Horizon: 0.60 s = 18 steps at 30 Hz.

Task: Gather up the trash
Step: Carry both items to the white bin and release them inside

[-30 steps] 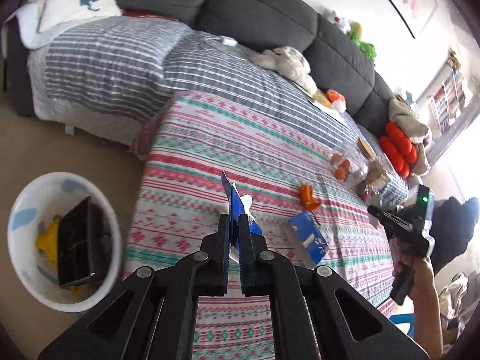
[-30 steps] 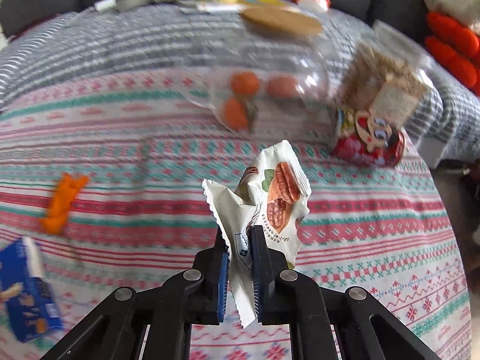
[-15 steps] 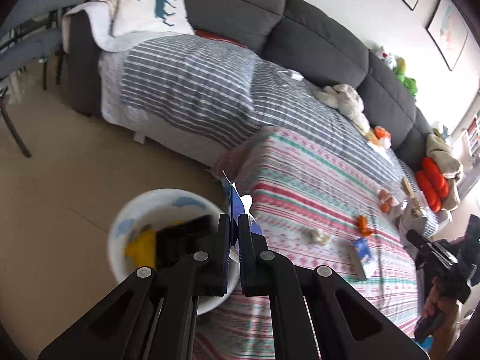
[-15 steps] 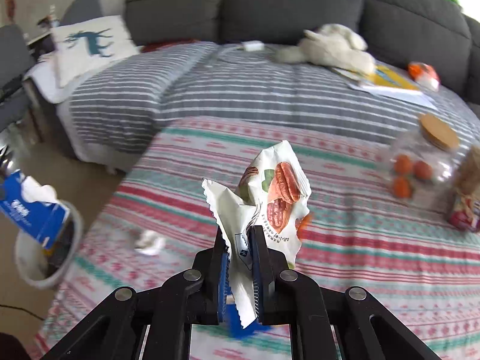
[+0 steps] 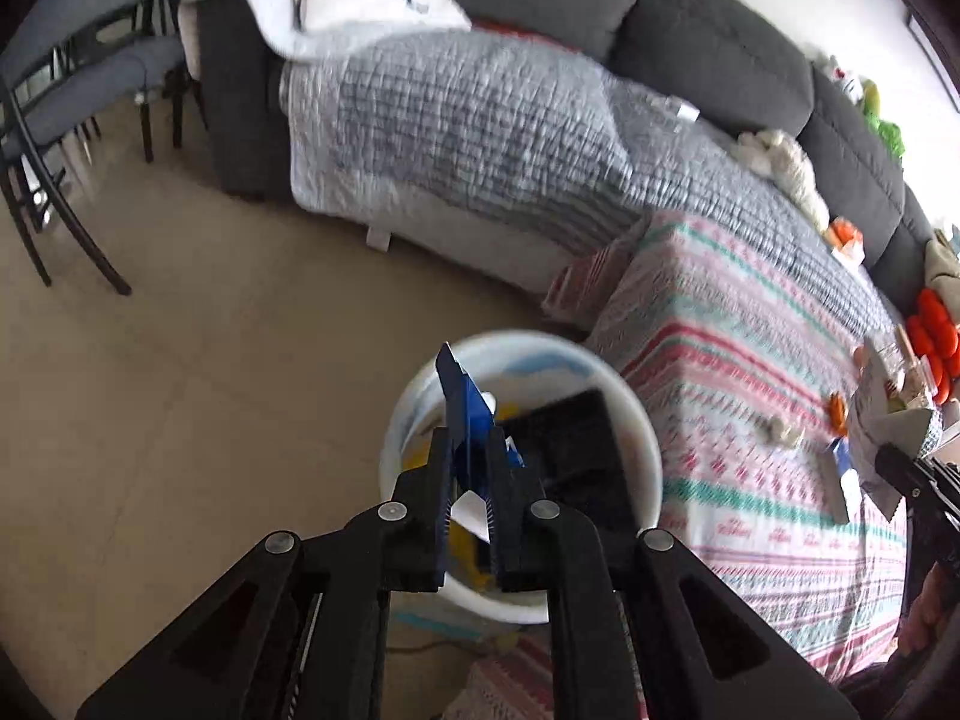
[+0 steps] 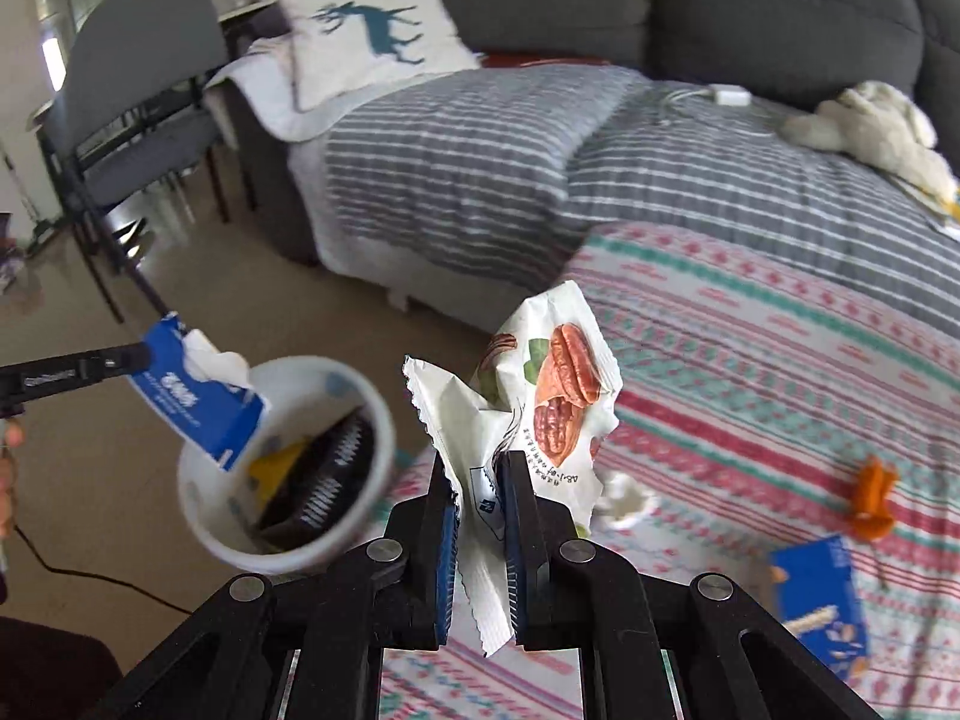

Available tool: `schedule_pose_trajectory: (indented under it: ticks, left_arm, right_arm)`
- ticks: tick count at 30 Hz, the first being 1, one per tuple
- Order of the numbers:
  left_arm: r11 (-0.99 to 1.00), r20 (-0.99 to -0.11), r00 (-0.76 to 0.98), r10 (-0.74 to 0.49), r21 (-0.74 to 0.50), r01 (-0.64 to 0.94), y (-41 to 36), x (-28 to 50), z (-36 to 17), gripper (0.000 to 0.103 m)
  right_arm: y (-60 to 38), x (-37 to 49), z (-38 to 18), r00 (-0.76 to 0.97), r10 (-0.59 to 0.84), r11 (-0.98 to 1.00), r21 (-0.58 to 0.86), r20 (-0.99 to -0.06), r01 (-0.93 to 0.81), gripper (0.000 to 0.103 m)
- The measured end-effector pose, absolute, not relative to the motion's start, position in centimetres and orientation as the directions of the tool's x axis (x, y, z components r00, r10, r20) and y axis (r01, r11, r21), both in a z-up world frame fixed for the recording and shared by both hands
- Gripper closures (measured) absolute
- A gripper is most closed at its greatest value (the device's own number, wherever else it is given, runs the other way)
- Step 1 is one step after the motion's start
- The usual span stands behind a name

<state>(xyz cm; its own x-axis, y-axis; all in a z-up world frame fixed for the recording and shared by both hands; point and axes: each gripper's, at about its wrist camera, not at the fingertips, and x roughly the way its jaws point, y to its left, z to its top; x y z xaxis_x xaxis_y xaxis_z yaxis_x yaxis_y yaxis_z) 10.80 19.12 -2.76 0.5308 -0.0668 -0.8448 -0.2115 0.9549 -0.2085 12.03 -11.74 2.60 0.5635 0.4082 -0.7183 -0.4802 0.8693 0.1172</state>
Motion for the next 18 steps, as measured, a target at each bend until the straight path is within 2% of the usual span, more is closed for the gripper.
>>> schedule_pose_trajectory:
  ticks: [1,3,6,9,18]
  left_arm:
    - [0.951,-0.864,0.499,-0.072,-0.21,-0.228,19.3,10.9,-3.5,0.082]
    - [0.948,-0.87,0.489,-0.06,-0.204,-0.246,19.6,10.5,-3.8,0.049]
    - [0.96,-0.862,0.506,0.012,-0.131,-0.246,19.7,9.4,-2.9,0.03]
    - [0.966,-0.861,0.503,0.079,-0.058,-0.252,20.0,8.5,-2.2,0.019]
    - [0.963,-0.872,0.471,0.136,0.004,-0.271,21.9,6.7,-2.2,0.015]
  right_arm:
    - [-10.9,12.0,2.3,0.548,0.424,0.86,0.13,-0.721,-0.494,0.092]
    - [-9.5,11.8,1.9,0.524,0.45,0.842,0.149,-0.724,-0.518,0.092]
    - [-7.6,11.5,1.5,0.488,0.485,0.822,0.189,-0.725,-0.537,0.092]
    - [-6.1,11.8,1.0,0.458,0.51,0.807,0.221,-0.728,-0.548,0.091]
    - [-0.6,13.4,-1.5,0.345,0.585,0.763,0.352,-0.734,-0.543,0.09]
